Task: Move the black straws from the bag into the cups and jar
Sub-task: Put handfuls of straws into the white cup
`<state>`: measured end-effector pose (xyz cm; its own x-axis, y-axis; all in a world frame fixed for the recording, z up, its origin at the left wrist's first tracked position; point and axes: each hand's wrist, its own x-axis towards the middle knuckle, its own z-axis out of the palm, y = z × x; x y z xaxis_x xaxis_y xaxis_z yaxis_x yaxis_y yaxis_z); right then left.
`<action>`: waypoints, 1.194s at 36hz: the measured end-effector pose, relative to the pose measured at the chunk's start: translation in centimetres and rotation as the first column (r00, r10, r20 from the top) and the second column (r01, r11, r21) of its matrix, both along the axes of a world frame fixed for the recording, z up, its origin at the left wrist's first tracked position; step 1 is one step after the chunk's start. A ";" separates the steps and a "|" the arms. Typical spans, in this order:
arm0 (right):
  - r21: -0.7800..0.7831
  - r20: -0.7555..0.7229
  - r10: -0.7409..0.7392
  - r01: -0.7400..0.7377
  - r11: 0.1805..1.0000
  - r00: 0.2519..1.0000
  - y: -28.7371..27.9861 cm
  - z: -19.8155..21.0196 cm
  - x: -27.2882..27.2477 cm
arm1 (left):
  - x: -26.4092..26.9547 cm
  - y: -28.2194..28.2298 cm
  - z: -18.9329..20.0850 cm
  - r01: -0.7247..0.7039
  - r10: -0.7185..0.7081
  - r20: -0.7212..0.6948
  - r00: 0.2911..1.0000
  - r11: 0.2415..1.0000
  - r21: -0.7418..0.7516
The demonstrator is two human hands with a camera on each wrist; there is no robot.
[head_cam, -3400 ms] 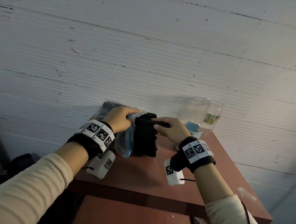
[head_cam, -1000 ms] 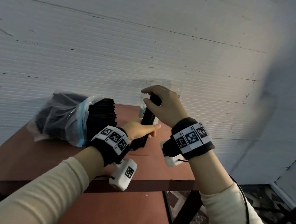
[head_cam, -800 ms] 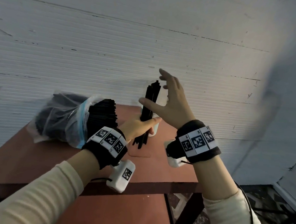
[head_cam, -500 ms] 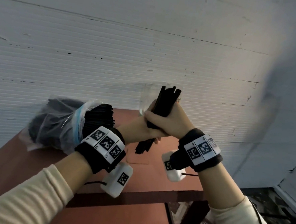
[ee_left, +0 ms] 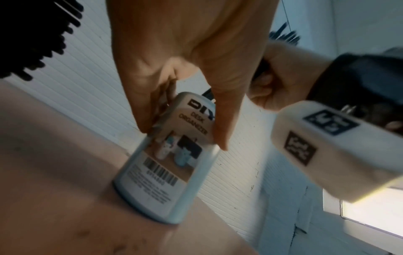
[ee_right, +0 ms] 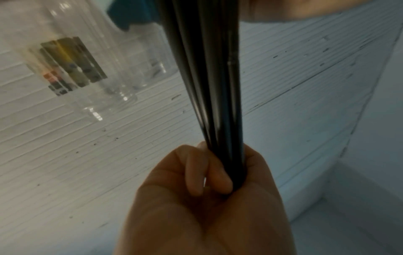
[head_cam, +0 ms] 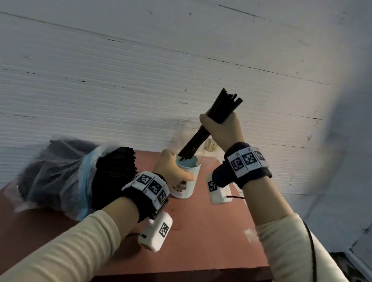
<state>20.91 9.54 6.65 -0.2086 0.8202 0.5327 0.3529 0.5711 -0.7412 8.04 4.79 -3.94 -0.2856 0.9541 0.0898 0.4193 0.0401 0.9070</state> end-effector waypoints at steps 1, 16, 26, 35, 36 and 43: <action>-0.020 0.037 -0.001 0.001 1.000 0.999 0.3 -0.2 -0.3 | -0.1 -0.1 -0.1 0.013 -0.013 0.008 1.000 1.000 -0.006; -0.376 0.460 0.127 0.063 0.924 0.879 0.9 -4.2 -2.3 | -0.1 -1.1 0.2 0.179 -0.175 -0.074 0.982 0.983 0.047; -0.155 0.421 -0.096 0.176 0.972 0.902 0.0 -3.5 0.0 | -0.2 -2.3 0.4 0.205 -0.189 -0.148 0.971 0.974 0.099; 0.196 0.040 -0.037 0.028 0.980 0.999 -5.0 -4.3 -2.6 | -3.4 -6.8 2.5 -0.054 0.071 -0.024 0.997 0.902 0.429; 0.186 0.043 0.004 -0.012 0.982 0.999 -5.5 -4.6 -3.3 | -4.1 -7.3 3.0 -0.079 0.112 -0.042 0.993 0.877 0.473; -0.205 0.260 0.344 -0.297 0.933 0.902 -7.8 -7.1 -8.5 | -11.1 -10.1 4.5 -0.221 0.350 -0.192 0.917 0.845 0.487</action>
<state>12.45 1.72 -0.41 -0.5982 0.7507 0.2803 0.3811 0.5743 -0.7246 -3.03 -5.36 0.52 -0.4424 0.6701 0.5960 0.6772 -0.1860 0.7119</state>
